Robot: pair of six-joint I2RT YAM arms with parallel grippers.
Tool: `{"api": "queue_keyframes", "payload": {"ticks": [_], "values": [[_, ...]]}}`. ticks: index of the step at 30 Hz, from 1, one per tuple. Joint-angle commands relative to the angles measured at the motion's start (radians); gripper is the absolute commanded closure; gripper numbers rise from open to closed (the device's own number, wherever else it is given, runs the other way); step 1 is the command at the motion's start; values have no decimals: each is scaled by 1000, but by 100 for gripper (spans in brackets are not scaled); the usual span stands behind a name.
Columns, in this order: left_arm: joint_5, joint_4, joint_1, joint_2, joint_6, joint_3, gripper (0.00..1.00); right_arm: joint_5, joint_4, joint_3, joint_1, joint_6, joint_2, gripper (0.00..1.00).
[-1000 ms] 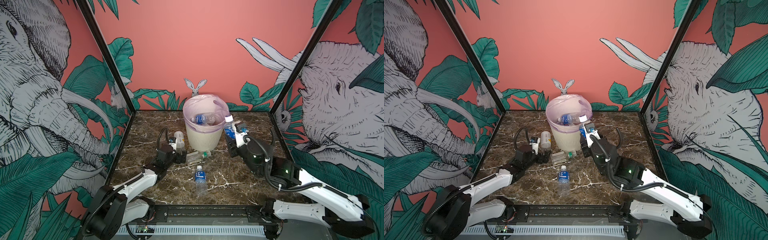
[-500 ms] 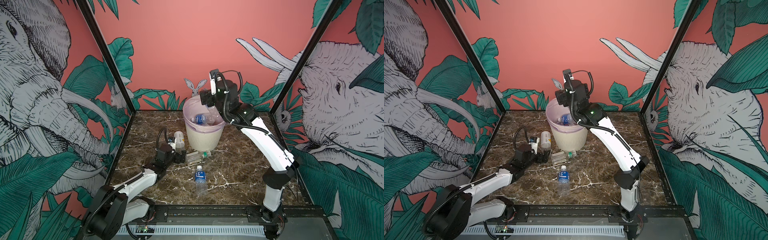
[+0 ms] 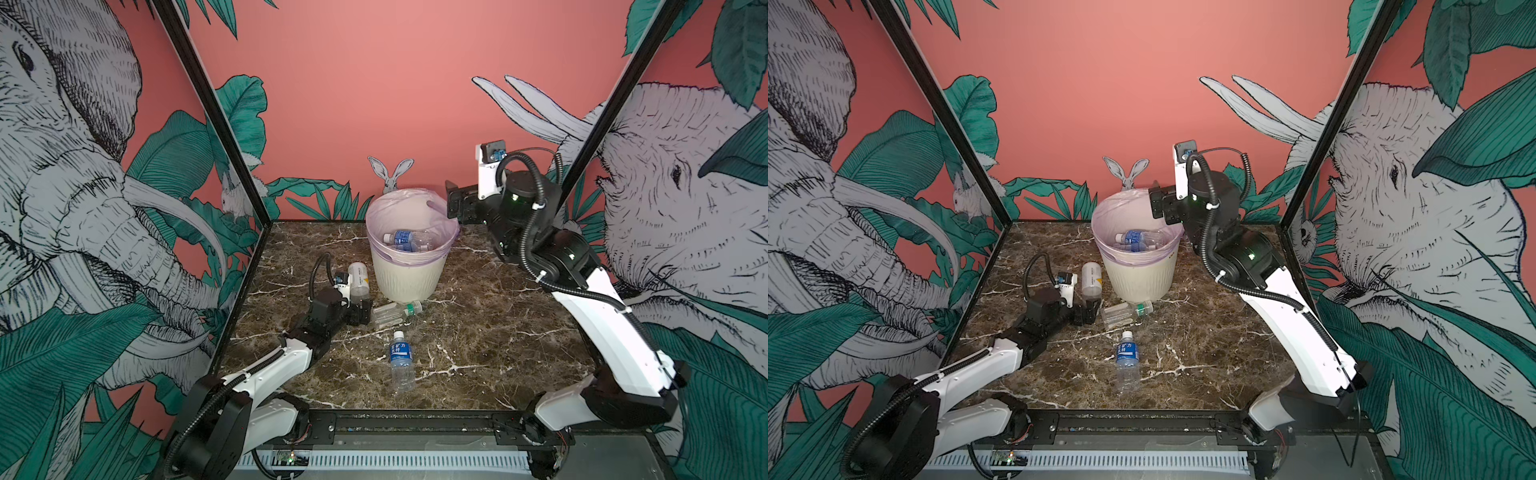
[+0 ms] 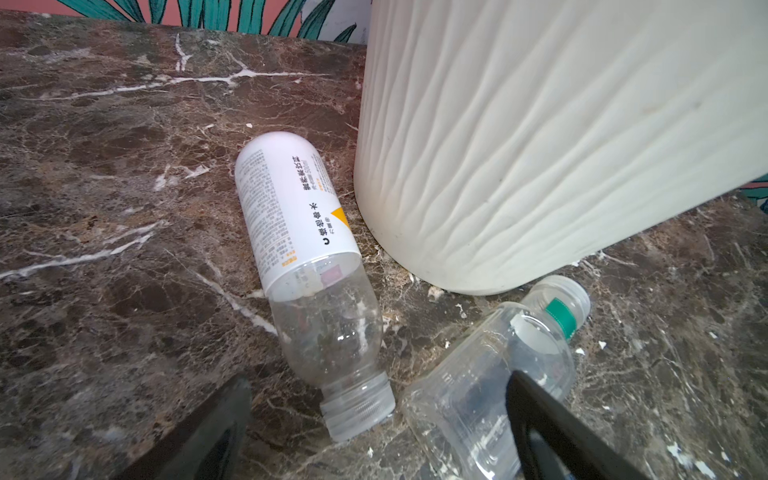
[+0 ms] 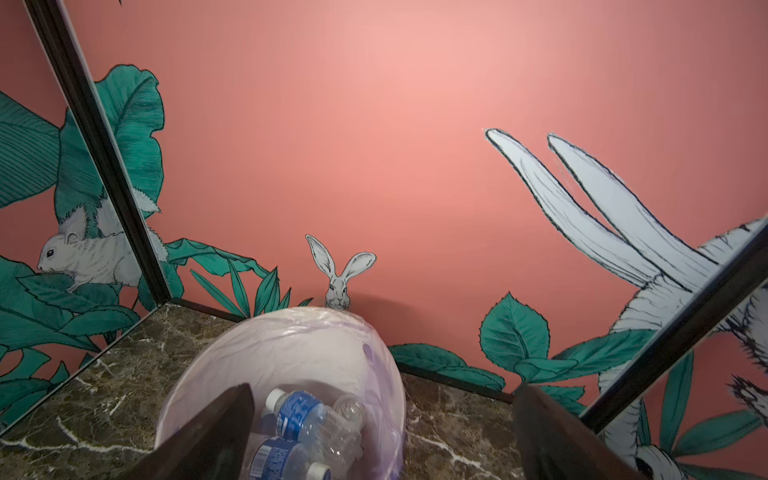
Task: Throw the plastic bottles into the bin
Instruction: 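Open the right gripper to drop the Pocari Sweat bottle into the bin, then withdraw the right gripper from the bin down toward the table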
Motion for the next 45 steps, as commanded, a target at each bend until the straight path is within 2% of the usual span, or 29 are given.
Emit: {"api": "queue_keyframes", "payload": {"ticks": [1,6,17,25,45], "values": [[3,5,6,-11,-7,5,3,17,51,-94,0,-6,-15,1],[3,5,6,-11,-6,4,3,21,87,-232,-2,9,-91,1],[-9,4,8,-3,-3,4,3,-61,117,-532,-2,158,-215,1],[-6,9,9,12,-11,8,3,-82,120,-675,13,242,-273,1],[-1,17,14,31,-26,8,3,7,110,-844,162,330,-319,1]]}}
